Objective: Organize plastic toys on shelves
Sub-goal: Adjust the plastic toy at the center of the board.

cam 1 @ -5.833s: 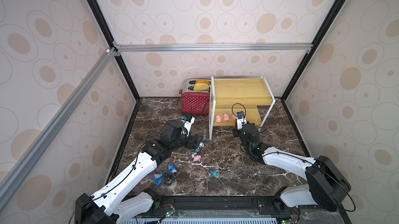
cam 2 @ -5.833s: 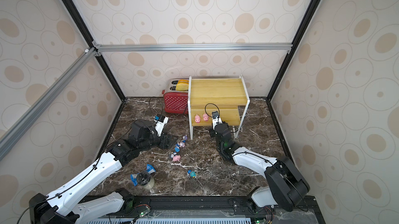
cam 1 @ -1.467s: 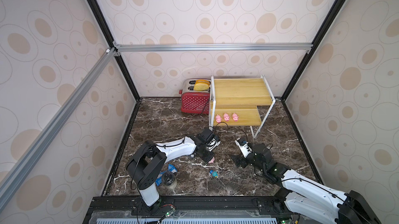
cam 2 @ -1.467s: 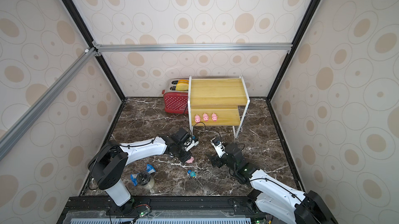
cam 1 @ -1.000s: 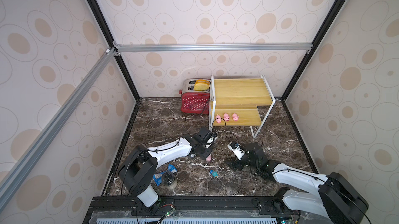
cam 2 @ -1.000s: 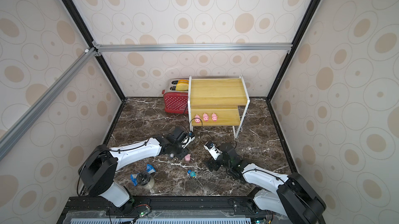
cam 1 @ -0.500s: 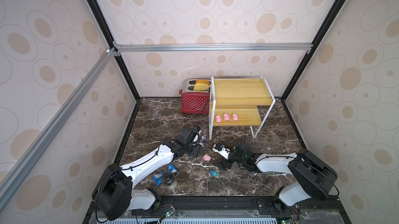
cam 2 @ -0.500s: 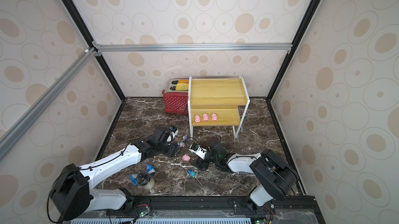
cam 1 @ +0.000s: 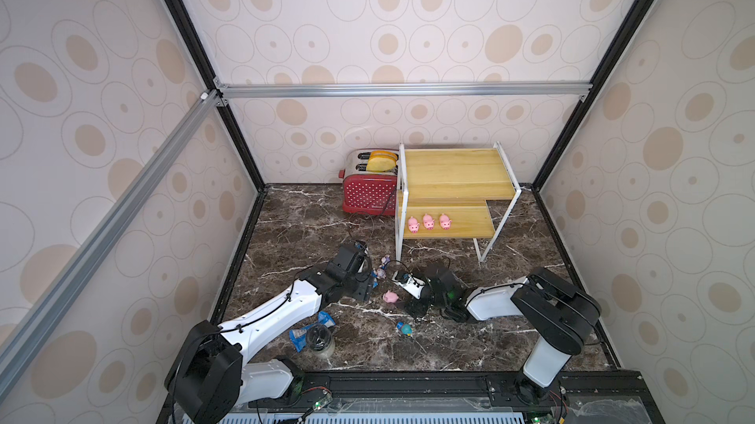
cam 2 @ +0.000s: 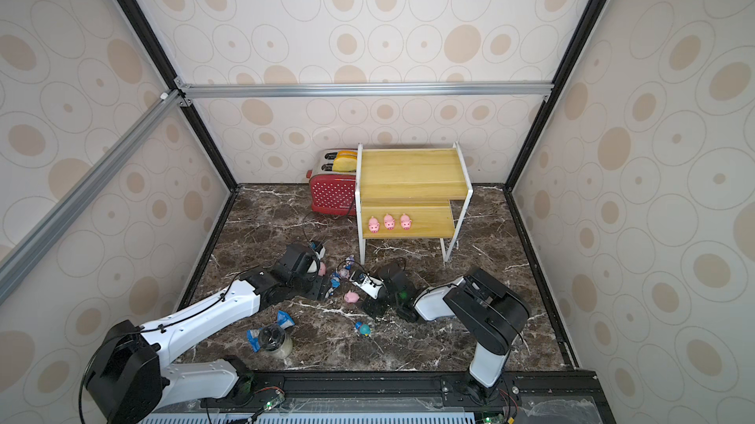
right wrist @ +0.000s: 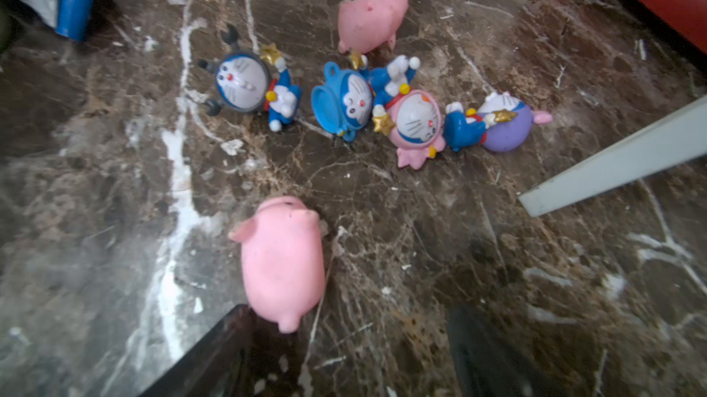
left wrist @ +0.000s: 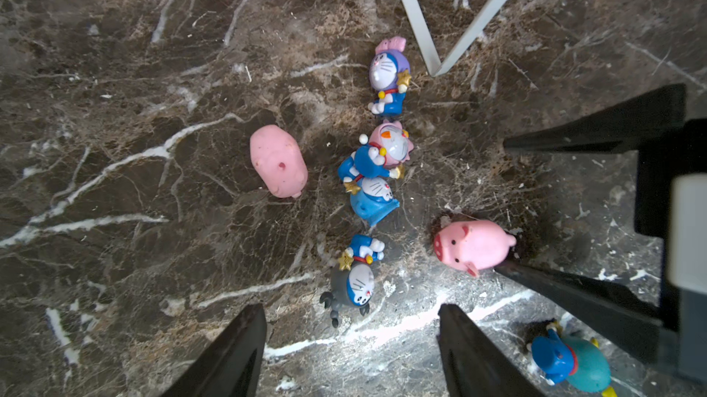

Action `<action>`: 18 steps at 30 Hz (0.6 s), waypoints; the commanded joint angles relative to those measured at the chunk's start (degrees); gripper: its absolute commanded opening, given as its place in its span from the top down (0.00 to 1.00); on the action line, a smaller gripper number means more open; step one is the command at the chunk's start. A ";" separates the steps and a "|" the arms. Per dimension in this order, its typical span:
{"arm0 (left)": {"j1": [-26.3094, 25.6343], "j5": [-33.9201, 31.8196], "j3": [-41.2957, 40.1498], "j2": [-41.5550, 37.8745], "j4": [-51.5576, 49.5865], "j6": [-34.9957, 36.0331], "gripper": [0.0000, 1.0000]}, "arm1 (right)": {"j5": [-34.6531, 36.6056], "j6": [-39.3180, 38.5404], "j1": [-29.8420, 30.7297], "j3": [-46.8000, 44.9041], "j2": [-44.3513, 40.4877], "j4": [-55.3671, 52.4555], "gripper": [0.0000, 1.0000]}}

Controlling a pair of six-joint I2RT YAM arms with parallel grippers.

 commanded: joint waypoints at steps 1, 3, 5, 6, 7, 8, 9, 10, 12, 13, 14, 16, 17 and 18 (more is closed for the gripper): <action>0.35 1.39 0.01 0.41 -0.08 -0.46 0.26 | 8.68 1.23 -0.21 0.56 1.57 3.22 0.15; 0.33 2.68 -0.48 0.29 0.83 0.17 0.26 | 8.23 2.24 -1.09 1.39 2.02 2.68 0.15; 0.33 4.27 -1.00 0.24 1.79 1.01 0.26 | 6.95 3.69 -1.73 2.31 2.72 2.95 0.15; 0.33 5.01 -1.24 0.36 2.39 1.41 0.26 | 6.53 3.91 -1.82 2.96 3.47 3.08 0.15; 0.33 5.83 -1.56 0.54 3.00 1.64 0.26 | 6.35 4.08 -1.83 3.66 4.17 3.09 0.16; 0.33 6.60 -1.71 0.78 3.40 1.87 0.26 | 6.37 4.33 -1.81 4.15 4.76 3.24 0.15; 0.28 7.47 -1.86 1.14 3.90 2.01 0.26 | 6.39 4.67 -1.78 4.64 5.50 3.62 0.16; 0.33 7.99 -1.91 1.44 4.25 2.14 0.27 | 6.58 5.13 -1.83 4.95 6.25 4.10 0.16; 0.28 8.78 -1.73 1.97 4.47 2.12 0.27 | 7.79 6.61 -2.09 5.54 7.48 4.58 0.15; 0.32 8.92 -1.59 2.08 4.49 1.95 0.27 | 8.27 7.08 -2.23 5.76 7.89 4.45 0.15; 0.33 8.88 -1.51 2.08 4.45 1.77 0.27 | 8.43 7.31 -2.31 5.78 8.16 4.57 0.15; 0.33 7.83 -1.27 1.83 4.26 1.03 0.27 | 9.51 7.85 -2.35 5.33 7.75 4.91 0.16; 0.41 6.58 -1.18 1.61 3.92 0.45 0.27 | 10.09 8.01 -2.40 4.57 6.63 5.13 0.16; 0.48 5.30 -0.93 1.35 3.44 -0.16 0.26 | 10.41 8.12 -2.35 3.49 4.80 5.15 0.16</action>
